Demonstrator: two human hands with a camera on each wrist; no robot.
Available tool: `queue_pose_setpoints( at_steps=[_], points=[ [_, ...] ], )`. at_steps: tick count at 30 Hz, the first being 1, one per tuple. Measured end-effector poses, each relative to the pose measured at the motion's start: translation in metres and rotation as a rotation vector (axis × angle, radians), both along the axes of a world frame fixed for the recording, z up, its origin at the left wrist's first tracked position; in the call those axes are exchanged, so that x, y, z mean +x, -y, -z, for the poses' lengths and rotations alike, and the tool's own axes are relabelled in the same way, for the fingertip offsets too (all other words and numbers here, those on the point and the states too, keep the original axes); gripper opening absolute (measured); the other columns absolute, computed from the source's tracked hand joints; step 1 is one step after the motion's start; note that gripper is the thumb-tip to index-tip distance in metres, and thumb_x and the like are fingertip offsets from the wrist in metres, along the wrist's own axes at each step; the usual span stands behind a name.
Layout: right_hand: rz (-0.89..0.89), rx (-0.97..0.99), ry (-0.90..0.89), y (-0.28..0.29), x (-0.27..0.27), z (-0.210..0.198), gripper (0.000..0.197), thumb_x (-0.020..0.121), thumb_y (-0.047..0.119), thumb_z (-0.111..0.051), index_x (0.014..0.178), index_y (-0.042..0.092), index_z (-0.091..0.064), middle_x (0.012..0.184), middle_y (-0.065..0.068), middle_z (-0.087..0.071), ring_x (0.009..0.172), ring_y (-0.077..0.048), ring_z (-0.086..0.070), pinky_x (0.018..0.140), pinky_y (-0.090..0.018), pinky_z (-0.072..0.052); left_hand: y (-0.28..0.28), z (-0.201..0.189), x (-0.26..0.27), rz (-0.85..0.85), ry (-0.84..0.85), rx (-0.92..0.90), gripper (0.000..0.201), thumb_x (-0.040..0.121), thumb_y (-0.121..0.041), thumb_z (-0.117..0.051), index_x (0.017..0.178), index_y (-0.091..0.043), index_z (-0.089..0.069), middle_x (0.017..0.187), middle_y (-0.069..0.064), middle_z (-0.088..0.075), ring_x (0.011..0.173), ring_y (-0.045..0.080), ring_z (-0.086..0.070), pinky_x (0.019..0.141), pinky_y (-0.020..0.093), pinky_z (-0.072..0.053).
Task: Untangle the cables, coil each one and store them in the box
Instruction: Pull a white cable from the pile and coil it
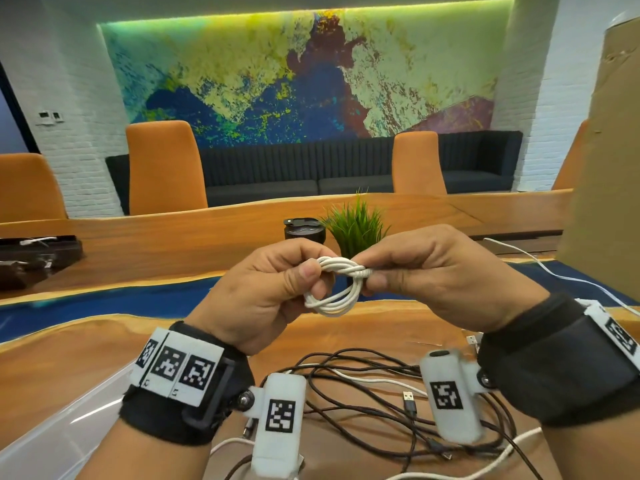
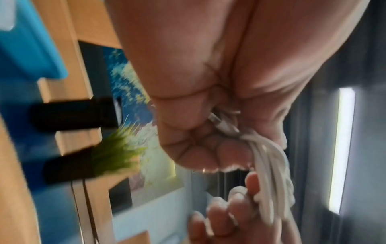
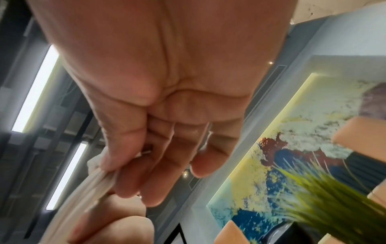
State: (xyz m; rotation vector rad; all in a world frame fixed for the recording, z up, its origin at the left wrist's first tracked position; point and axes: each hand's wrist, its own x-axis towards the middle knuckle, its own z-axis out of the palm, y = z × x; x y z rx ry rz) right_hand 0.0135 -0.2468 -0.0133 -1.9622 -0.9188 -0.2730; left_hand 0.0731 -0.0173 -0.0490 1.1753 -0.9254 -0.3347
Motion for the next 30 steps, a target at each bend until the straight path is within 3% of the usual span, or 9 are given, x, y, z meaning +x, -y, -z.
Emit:
queue_pose_setpoints(
  at_steps=[3, 6, 10, 12, 15, 18, 21, 25, 30],
  points=[
    [-0.084, 0.090, -0.046, 0.000, -0.001, -0.001, 0.024, 0.087, 0.008, -0.062, 0.109, 0.001, -0.071, 0.099, -0.016, -0.072, 0.091, -0.029, -0.069, 0.081, -0.033, -0.057, 0.008, 0.007, -0.001, 0.151, -0.089, -0.121, 0.022, 0.093, -0.023, -0.063, 0.105, -0.006, -0.070, 0.074, 0.002, -0.063, 0.073, 0.017, -0.061, 0.071, 0.028, -0.054],
    [-0.122, 0.151, -0.108, 0.002, -0.001, -0.001, 0.025, 0.086, 0.006, -0.062, 0.109, -0.001, -0.070, 0.097, -0.018, -0.073, 0.086, -0.034, -0.068, 0.078, -0.037, -0.059, 0.017, 0.011, -0.006, 0.360, -0.214, -0.254, 0.026, 0.102, -0.008, -0.043, 0.116, 0.008, -0.059, 0.084, 0.013, -0.067, 0.087, 0.029, -0.070, 0.082, 0.038, -0.056],
    [-0.059, 0.138, -0.156, 0.007, 0.004, 0.003, 0.026, 0.084, 0.009, -0.064, 0.107, 0.000, -0.071, 0.094, -0.011, -0.074, 0.081, -0.024, -0.070, 0.074, -0.032, -0.058, 0.018, 0.007, -0.007, 0.101, -0.173, -0.112, 0.023, 0.095, -0.019, -0.060, 0.108, -0.001, -0.066, 0.073, 0.003, -0.064, 0.070, 0.016, -0.064, 0.069, 0.029, -0.056],
    [-0.062, 0.175, -0.181, 0.006, 0.005, 0.005, 0.026, 0.083, 0.008, -0.064, 0.106, 0.001, -0.071, 0.092, -0.008, -0.075, 0.079, -0.021, -0.071, 0.073, -0.030, -0.057, 0.018, 0.005, -0.008, 0.054, -0.182, -0.113, 0.024, 0.094, -0.018, -0.057, 0.106, 0.000, -0.067, 0.071, 0.003, -0.062, 0.067, 0.016, -0.063, 0.066, 0.029, -0.055],
    [-0.091, 0.276, -0.222, 0.002, 0.006, 0.008, 0.024, 0.084, 0.004, -0.060, 0.105, 0.002, -0.069, 0.088, -0.006, -0.075, 0.076, -0.018, -0.071, 0.071, -0.027, -0.057, 0.027, 0.005, -0.015, 0.065, -0.272, -0.198, 0.023, 0.088, -0.022, -0.066, 0.101, -0.003, -0.069, 0.081, 0.011, -0.056, 0.073, 0.024, -0.068, 0.064, 0.031, -0.055],
    [0.004, 0.251, -0.234, 0.006, 0.007, 0.008, 0.023, 0.086, 0.004, -0.061, 0.107, 0.002, -0.070, 0.092, -0.008, -0.075, 0.082, -0.024, -0.072, 0.073, -0.032, -0.059, 0.033, 0.005, -0.016, -0.029, -0.290, -0.150, 0.032, 0.086, -0.026, -0.063, 0.105, -0.001, -0.066, 0.080, 0.008, -0.056, 0.071, 0.019, -0.066, 0.063, 0.029, -0.054],
    [0.156, 0.110, -0.212, 0.012, 0.007, 0.005, 0.021, 0.090, 0.008, -0.062, 0.108, 0.012, -0.073, 0.096, -0.009, -0.075, 0.089, -0.027, -0.071, 0.080, -0.037, -0.060, 0.030, -0.001, -0.013, -0.221, -0.107, 0.039, 0.035, 0.095, -0.025, -0.055, 0.115, 0.004, -0.058, 0.074, 0.001, -0.060, 0.072, 0.014, -0.060, 0.068, 0.028, -0.053],
    [0.233, 0.072, -0.185, 0.006, 0.000, -0.002, 0.020, 0.090, 0.021, -0.063, 0.105, 0.018, -0.075, 0.091, -0.009, -0.075, 0.085, -0.024, -0.069, 0.074, -0.035, -0.058, 0.026, -0.012, -0.019, -0.399, 0.141, 0.177, 0.027, 0.097, -0.023, -0.049, 0.112, -0.002, -0.057, 0.077, 0.002, -0.062, 0.079, 0.020, -0.060, 0.079, 0.037, -0.054],
    [0.326, 0.112, -0.177, 0.002, -0.010, -0.005, 0.017, 0.089, 0.019, -0.065, 0.102, 0.013, -0.075, 0.086, -0.010, -0.074, 0.075, -0.015, -0.068, 0.064, -0.023, -0.056, 0.026, -0.020, -0.029, -0.469, 0.197, 0.263, 0.018, 0.100, -0.018, -0.050, 0.113, -0.009, -0.059, 0.087, 0.005, -0.072, 0.087, 0.025, -0.067, 0.087, 0.044, -0.054]
  ],
)
